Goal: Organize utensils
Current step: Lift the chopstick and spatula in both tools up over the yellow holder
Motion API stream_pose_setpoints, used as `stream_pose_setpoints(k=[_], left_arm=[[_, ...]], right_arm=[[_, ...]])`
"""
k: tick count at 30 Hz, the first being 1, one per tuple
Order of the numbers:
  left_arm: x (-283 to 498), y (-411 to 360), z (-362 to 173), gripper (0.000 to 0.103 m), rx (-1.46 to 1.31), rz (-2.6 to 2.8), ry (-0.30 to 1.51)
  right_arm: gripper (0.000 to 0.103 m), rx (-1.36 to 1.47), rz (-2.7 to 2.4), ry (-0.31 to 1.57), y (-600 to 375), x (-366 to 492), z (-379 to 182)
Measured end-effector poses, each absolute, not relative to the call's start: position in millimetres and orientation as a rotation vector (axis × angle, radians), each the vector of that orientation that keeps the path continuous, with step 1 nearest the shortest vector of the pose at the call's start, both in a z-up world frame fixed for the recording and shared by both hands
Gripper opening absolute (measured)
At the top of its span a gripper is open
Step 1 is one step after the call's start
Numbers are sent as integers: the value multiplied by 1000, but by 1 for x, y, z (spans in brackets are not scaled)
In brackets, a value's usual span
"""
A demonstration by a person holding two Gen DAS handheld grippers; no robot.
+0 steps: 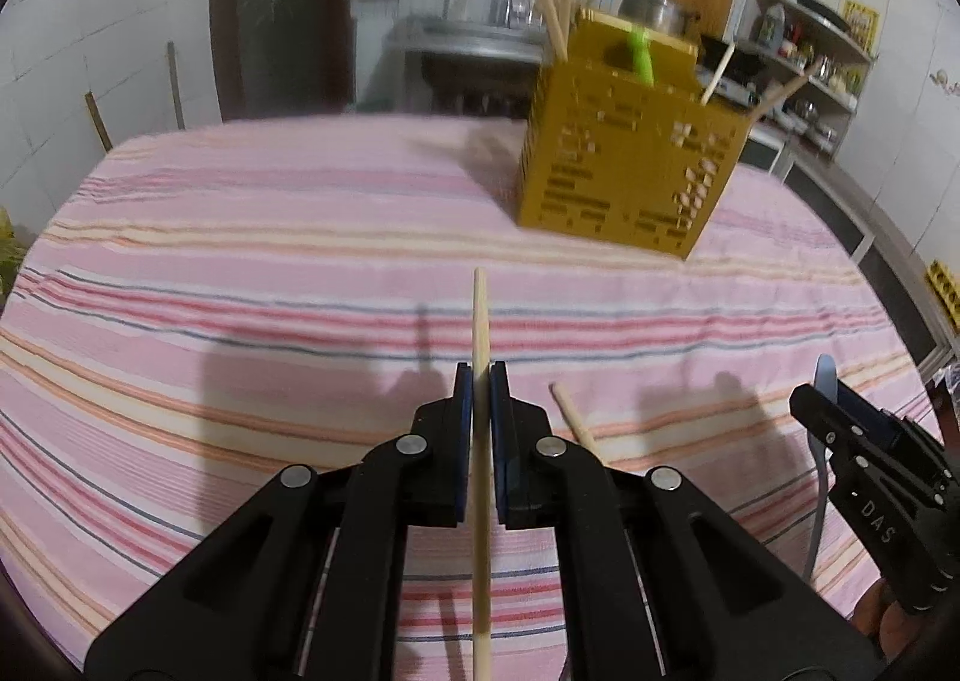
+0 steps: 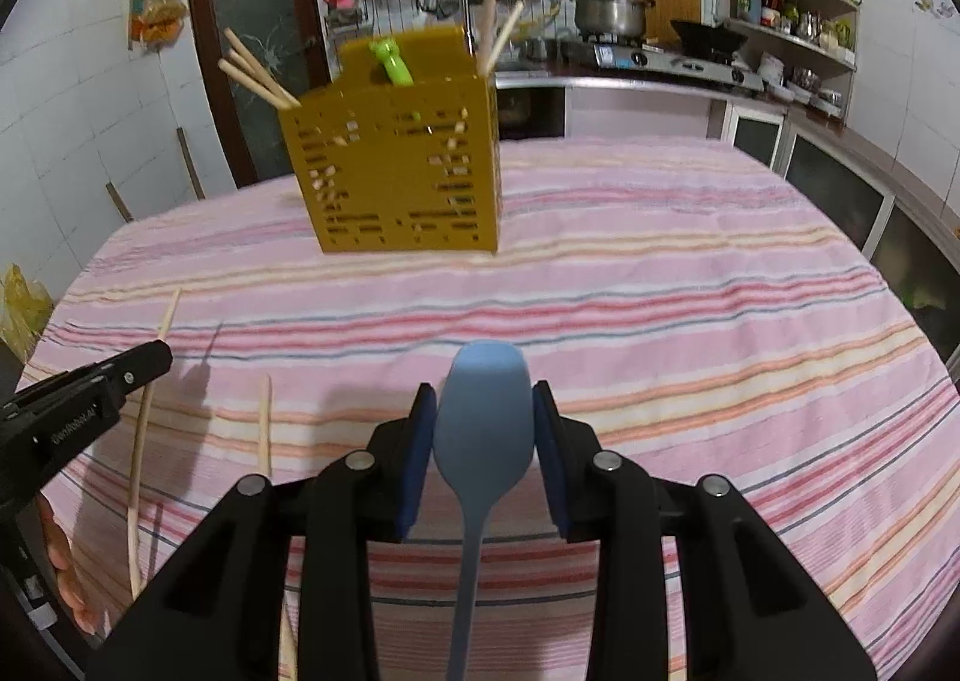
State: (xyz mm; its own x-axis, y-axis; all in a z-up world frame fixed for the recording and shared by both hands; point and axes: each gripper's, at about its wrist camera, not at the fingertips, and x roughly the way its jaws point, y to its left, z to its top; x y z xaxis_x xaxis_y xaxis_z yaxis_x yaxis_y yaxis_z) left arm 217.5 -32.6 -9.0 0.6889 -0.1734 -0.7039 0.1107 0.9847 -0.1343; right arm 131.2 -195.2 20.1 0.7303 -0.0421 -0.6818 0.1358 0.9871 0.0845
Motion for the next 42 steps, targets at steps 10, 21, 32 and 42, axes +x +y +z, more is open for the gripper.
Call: stream_pose_setpoints(k=[10, 21, 32, 42], left_arm=[[194, -21, 24, 4, -76, -147, 638], [174, -10, 50, 4, -68, -133, 498], [168, -3, 64, 4, -82, -129, 435], [164, 4, 77, 4, -98, -131, 400]], right_arm=[[33, 119, -90, 640, -191, 119, 39], [33, 119, -96, 552, -196, 109, 54], [33, 98, -97, 487, -196, 103, 70], [33, 82, -98, 464, -193, 104, 77]])
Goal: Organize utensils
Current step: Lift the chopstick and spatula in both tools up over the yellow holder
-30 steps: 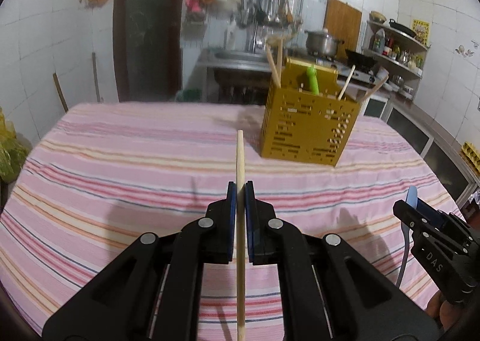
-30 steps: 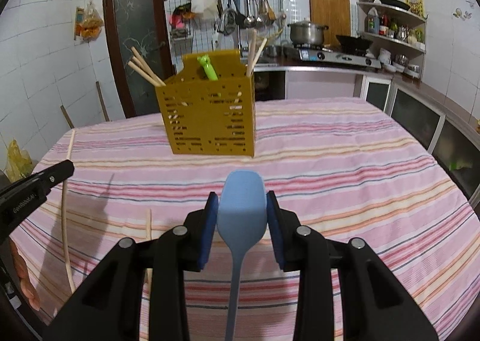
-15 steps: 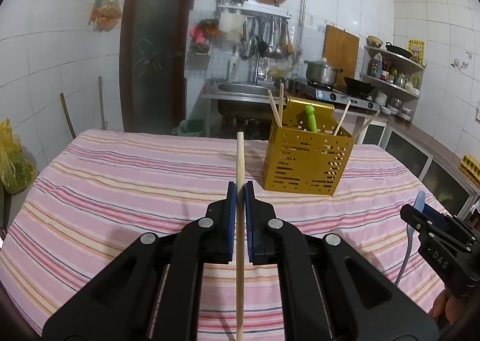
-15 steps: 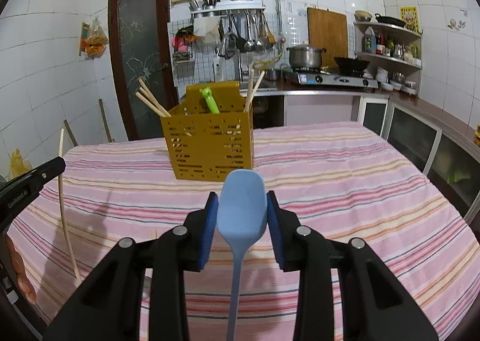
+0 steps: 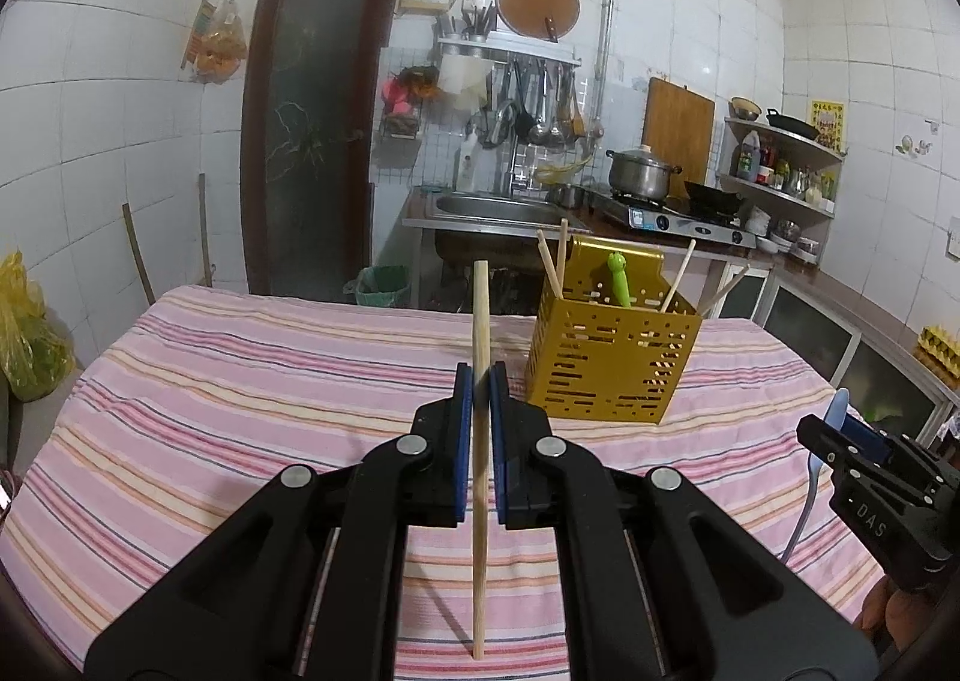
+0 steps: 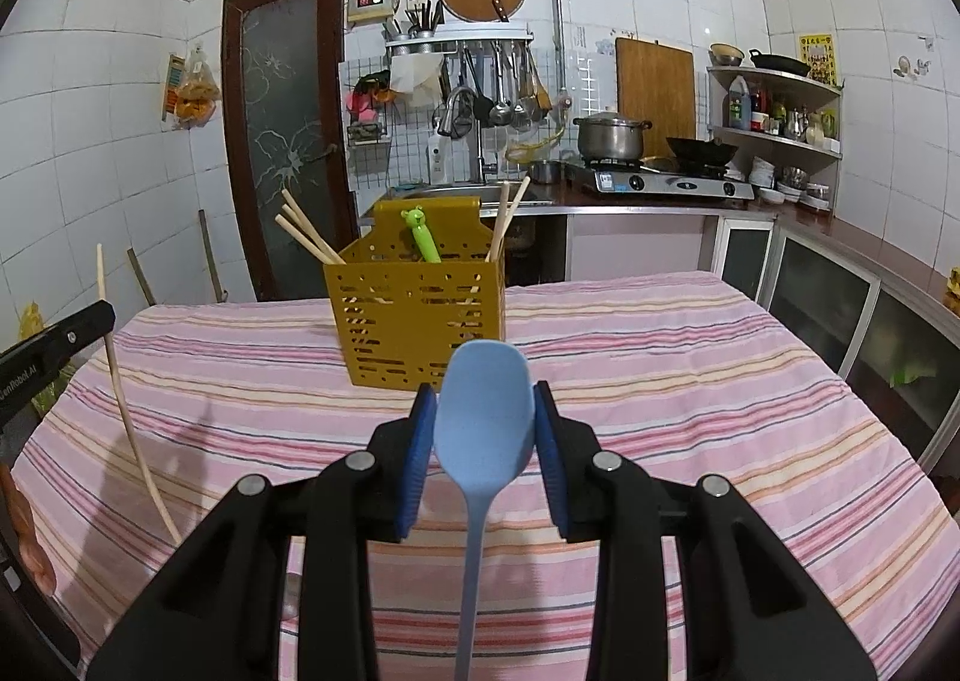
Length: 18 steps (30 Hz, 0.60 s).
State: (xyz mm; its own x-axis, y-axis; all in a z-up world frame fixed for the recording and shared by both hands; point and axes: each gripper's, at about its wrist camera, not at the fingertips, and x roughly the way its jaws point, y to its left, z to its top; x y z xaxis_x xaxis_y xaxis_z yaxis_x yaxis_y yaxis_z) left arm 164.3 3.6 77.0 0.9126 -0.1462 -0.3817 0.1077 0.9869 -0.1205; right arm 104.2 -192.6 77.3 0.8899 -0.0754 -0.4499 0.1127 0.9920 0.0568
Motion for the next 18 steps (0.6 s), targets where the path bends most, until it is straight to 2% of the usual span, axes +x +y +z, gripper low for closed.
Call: stream_pose_setpoints(k=[18], left_arm=[[172, 4, 91, 4, -102, -151, 369]], right_arm=[[33, 62, -98, 455, -190, 115, 85]])
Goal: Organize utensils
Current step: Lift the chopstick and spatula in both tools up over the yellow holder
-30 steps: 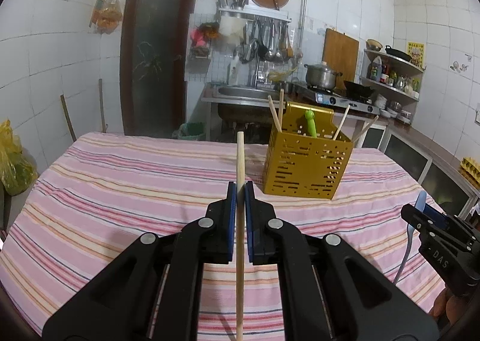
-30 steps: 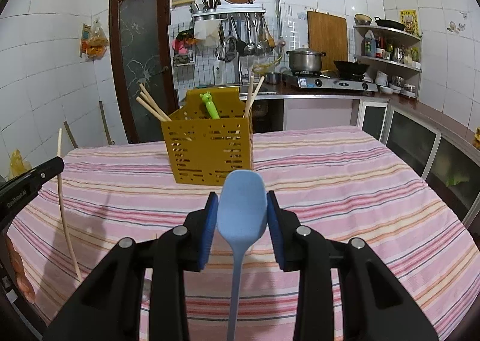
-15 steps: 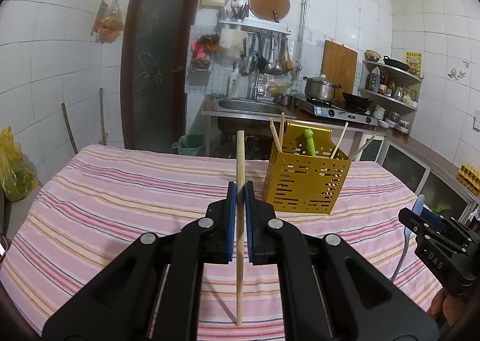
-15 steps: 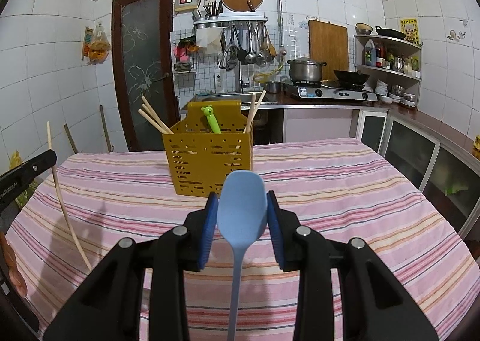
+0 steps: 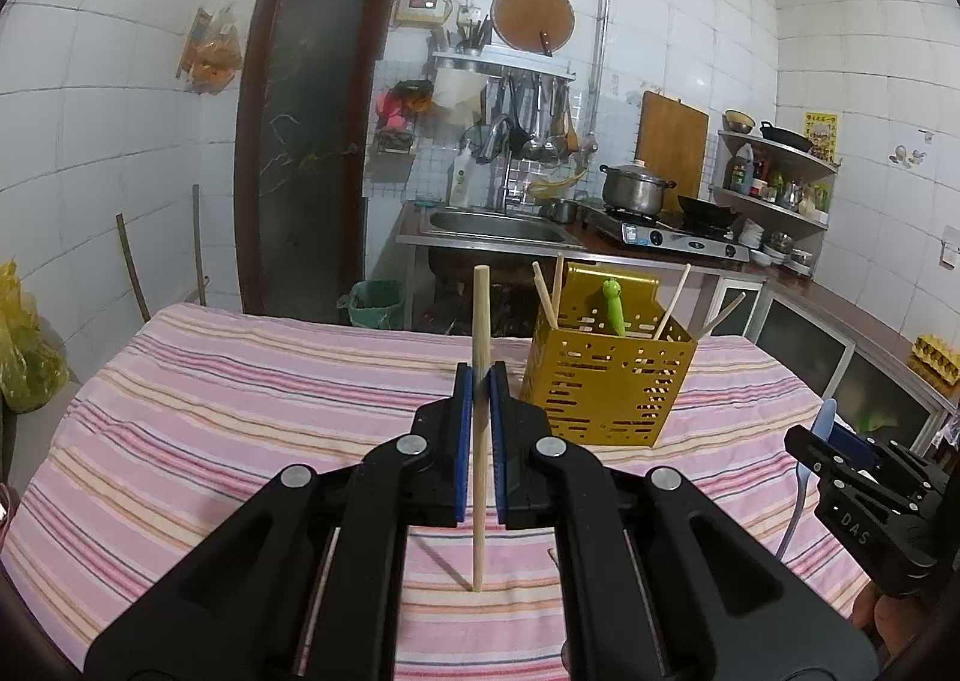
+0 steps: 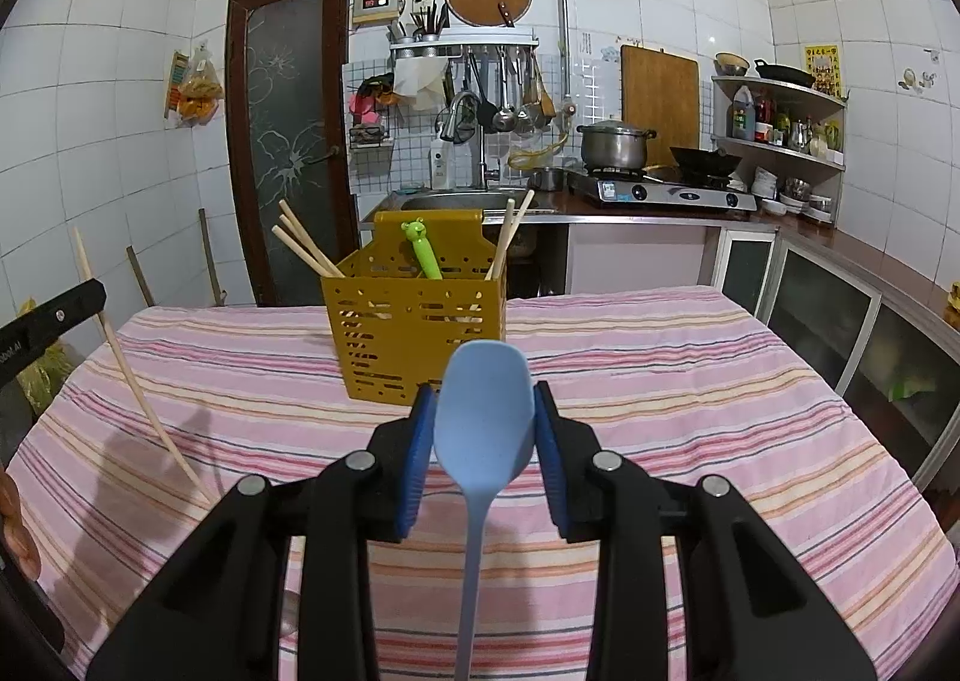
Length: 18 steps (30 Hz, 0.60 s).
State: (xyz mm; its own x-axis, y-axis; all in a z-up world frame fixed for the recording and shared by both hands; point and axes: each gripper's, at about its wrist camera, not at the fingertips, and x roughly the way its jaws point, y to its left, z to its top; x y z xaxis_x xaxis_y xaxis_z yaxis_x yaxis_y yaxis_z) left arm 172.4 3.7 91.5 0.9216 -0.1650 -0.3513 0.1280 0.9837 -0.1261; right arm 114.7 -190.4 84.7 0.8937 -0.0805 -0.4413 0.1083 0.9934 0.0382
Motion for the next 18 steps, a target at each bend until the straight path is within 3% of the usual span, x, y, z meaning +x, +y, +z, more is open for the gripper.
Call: stream_pose_setpoints(k=[18], left_arm=[[212, -20, 141, 4, -118, -229, 276]], right_arm=[[33, 53, -101, 325, -202, 159, 139]])
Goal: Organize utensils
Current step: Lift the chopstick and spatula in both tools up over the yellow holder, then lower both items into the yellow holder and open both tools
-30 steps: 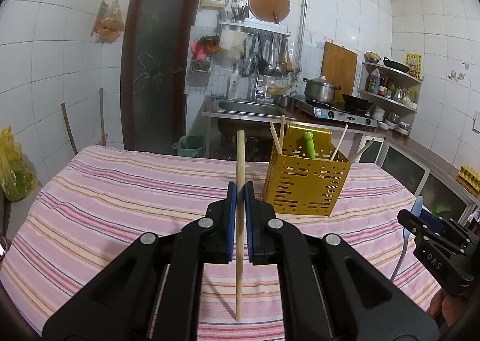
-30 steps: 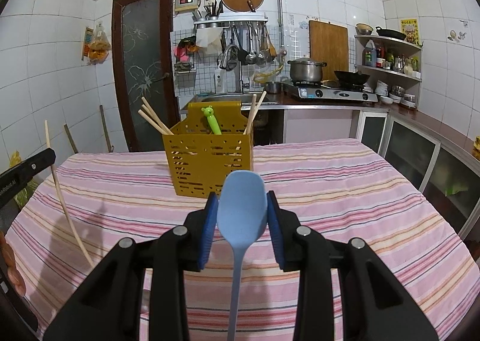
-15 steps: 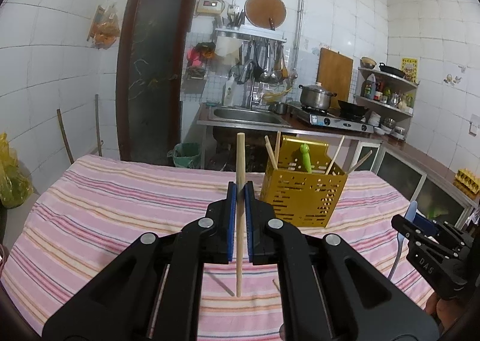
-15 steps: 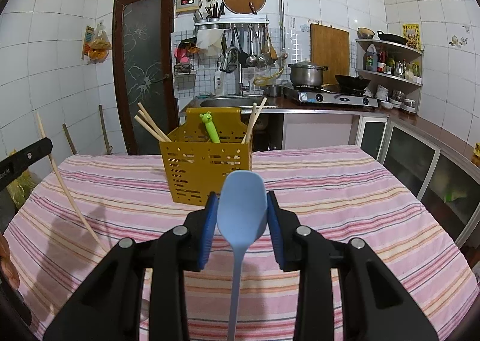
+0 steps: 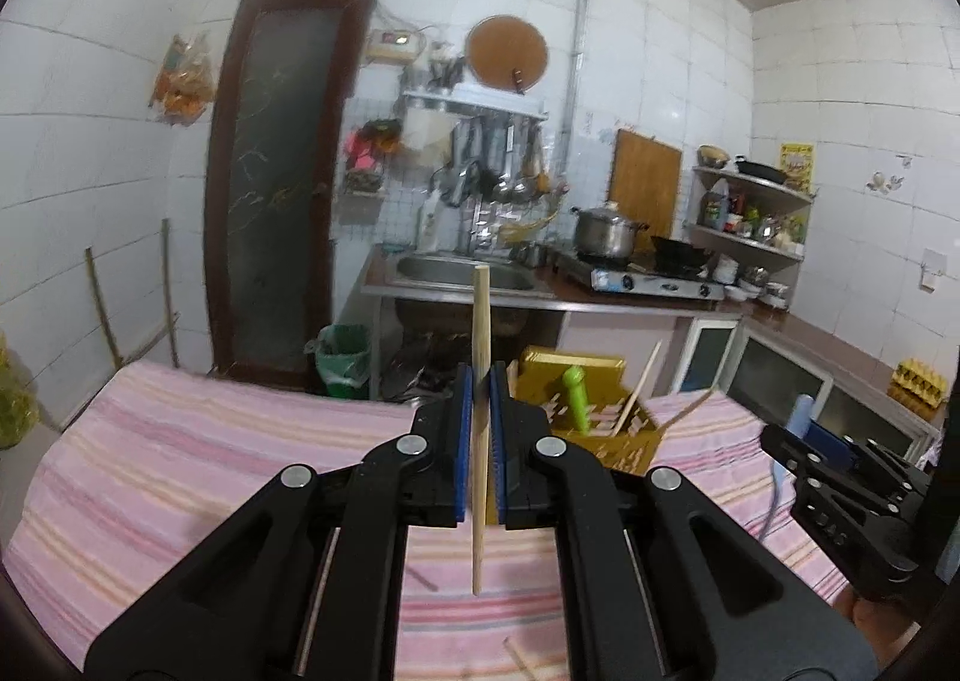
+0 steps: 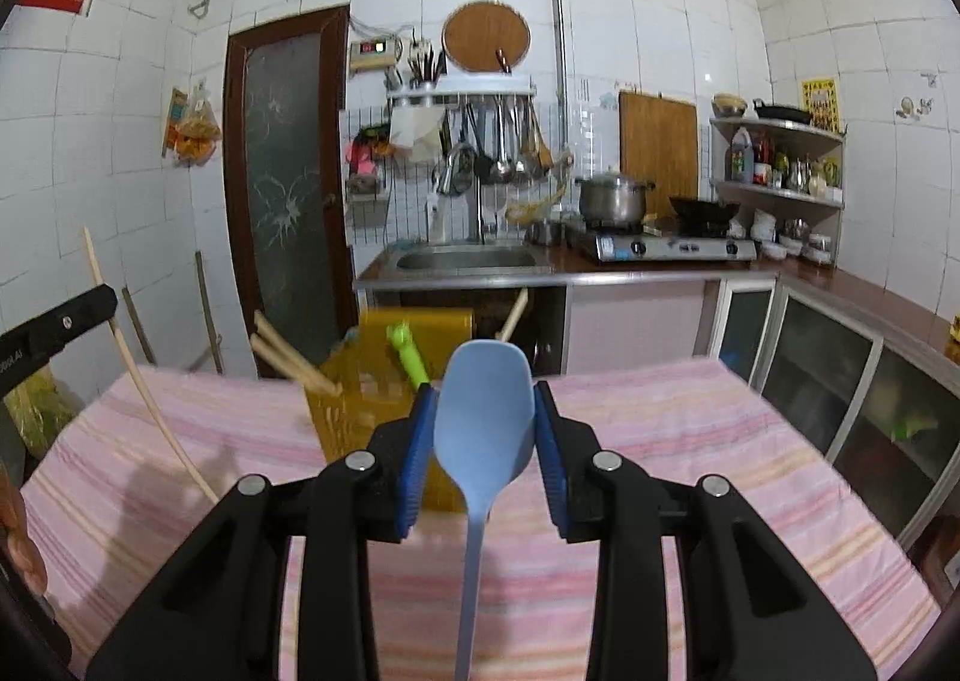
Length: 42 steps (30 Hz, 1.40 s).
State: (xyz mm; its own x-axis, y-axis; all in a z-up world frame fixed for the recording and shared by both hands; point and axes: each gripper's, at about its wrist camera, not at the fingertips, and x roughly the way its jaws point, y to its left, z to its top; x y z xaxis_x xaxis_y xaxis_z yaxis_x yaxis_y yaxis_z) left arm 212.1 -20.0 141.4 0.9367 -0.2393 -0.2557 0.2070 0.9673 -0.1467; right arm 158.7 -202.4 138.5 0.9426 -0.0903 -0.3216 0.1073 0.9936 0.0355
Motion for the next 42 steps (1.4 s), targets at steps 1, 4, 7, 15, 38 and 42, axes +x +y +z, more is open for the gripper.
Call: stream_pose_setpoints(k=[1, 4, 7, 15, 38, 42], left_arm=[[216, -21, 147, 4, -120, -236, 268], [225, -29, 169, 4, -130, -262, 233], [234, -41, 191, 4, -123, -278, 179], [277, -70, 216, 4, -106, -294, 99], [380, -83, 122, 4, -73, -259, 236], [385, -73, 109, 5, -92, -244, 286]], right_arm=[[33, 51, -99, 314, -202, 163, 144], [33, 55, -99, 273, -205, 181, 162], [33, 69, -94, 238, -206, 201, 179], [33, 120, -110, 162, -217, 256, 210], [33, 80, -162, 207, -221, 324, 137], [33, 83, -154, 242, -223, 329, 126]])
